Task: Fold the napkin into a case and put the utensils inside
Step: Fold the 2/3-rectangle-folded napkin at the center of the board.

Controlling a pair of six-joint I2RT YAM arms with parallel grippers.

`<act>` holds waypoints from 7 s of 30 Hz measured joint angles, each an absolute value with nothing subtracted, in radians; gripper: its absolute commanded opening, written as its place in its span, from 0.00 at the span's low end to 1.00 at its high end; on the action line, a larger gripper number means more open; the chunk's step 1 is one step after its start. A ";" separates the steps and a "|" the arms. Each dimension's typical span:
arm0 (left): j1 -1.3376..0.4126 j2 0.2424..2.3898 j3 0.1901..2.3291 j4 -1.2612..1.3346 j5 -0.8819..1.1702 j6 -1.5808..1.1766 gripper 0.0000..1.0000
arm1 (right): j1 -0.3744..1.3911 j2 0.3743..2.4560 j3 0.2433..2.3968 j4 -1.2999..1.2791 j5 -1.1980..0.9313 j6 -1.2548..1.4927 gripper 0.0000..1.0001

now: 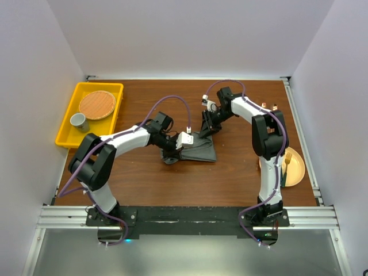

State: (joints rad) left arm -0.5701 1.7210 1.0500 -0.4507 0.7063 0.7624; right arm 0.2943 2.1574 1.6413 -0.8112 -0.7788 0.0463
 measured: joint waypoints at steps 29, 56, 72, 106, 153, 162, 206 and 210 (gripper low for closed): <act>-0.357 2.001 1.366 -0.565 0.921 0.592 0.00 | 0.294 2.220 1.596 -0.819 -0.728 -0.004 0.21; -0.277 2.189 1.467 -0.649 1.026 0.527 0.00 | 0.277 2.123 1.749 -0.842 -0.837 -0.036 0.62; -0.277 2.211 1.504 -0.698 1.026 0.546 0.00 | 0.334 2.106 1.775 -0.991 -0.812 -0.441 0.65; -0.242 1.964 1.367 -0.485 0.978 0.566 0.72 | 0.359 2.234 1.699 -0.920 -0.678 -0.516 0.06; -0.774 1.534 0.920 -0.197 0.701 0.866 0.60 | 0.392 2.201 1.527 -0.980 -0.787 -0.339 0.00; -0.887 1.625 0.920 -0.265 0.680 0.976 0.53 | 0.390 2.207 1.527 -0.982 -0.802 -0.340 0.00; -0.587 1.879 0.995 0.068 0.752 0.312 0.00 | 0.379 2.213 1.571 -1.036 -0.831 -0.406 0.39; -0.582 1.883 0.995 0.075 0.764 0.305 0.00 | 0.360 2.209 1.579 -1.059 -0.848 -0.410 0.50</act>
